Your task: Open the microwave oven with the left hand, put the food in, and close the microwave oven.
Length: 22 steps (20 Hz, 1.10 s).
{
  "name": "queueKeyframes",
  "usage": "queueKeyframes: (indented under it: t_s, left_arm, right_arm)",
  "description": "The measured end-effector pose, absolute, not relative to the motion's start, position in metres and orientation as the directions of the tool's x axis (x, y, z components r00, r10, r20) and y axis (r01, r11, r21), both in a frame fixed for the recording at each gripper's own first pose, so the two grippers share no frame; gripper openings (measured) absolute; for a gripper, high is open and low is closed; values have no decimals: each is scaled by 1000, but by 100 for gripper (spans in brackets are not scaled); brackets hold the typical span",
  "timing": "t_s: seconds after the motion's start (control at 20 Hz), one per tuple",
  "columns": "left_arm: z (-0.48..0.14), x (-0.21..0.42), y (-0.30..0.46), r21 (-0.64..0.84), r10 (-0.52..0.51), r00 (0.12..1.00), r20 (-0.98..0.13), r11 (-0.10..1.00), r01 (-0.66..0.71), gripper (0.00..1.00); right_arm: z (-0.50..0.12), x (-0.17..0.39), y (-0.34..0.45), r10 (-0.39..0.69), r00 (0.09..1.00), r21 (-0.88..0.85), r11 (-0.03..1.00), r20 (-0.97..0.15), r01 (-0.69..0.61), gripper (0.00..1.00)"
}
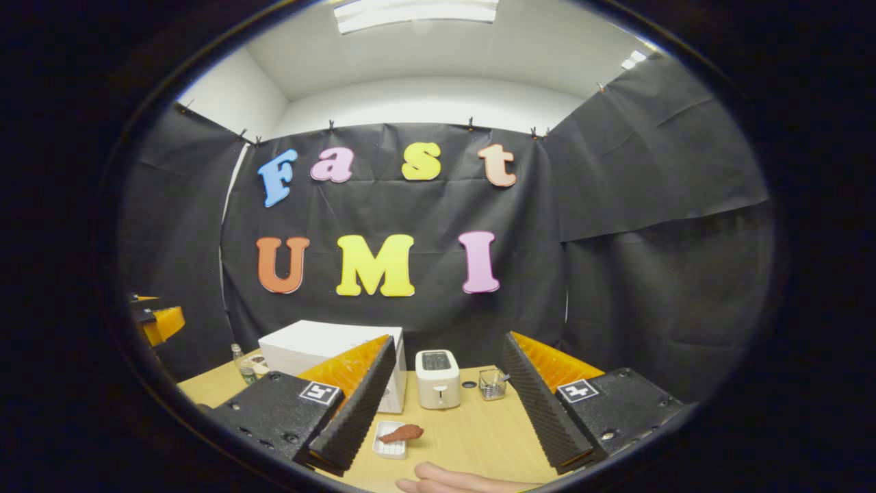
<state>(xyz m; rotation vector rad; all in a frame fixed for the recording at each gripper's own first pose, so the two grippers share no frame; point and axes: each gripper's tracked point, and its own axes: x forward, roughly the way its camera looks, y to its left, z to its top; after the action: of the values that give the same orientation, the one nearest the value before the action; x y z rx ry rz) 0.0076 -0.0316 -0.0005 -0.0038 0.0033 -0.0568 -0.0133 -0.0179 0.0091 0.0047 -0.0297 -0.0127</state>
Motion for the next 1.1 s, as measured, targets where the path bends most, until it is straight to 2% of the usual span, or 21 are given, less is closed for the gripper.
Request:
queueKeyframes:
  t_s: [0.4, 0.75, 0.8, 0.85, 0.95, 1.0, 1.1]
  left_arm:
    - [-17, 47, -92, -38, -146, 989, -23, 989, 145, 93]
    - [-83, 107, -144, -57, -187, 979, -84, 982, 182, 93]
    - [-95, 118, -155, -66, -206, 975, -88, 977, 201, 93]
    - [-108, 129, -170, -84, -240, 966, -93, 969, 233, 93]
    - [-134, 155, -188, -109, -272, 957, -106, 959, 261, 93]
    - [-147, 169, -191, -100, -265, 957, -116, 962, 254, 93]
    - [-179, 194, -201, -74, -250, 956, -152, 968, 241, 93]
  right_arm:
    - [11, -24, -31, -7, 998, 7, 1000, 62, 7, 89]
    - [14, -29, -34, 16, 997, 18, 1000, 77, -17, 89]
    - [14, -30, -38, 8, 997, 22, 1000, 79, -10, 100]
    - [12, -30, -39, 8, 997, 22, 1000, 82, -10, 89]
    - [10, -30, -43, 8, 996, 29, 1000, 89, -10, 89]
    - [6, -29, -46, 8, 996, 35, 999, 85, -11, 100]
    - [-2, -26, -52, 12, 997, 50, 999, 72, -15, 100]
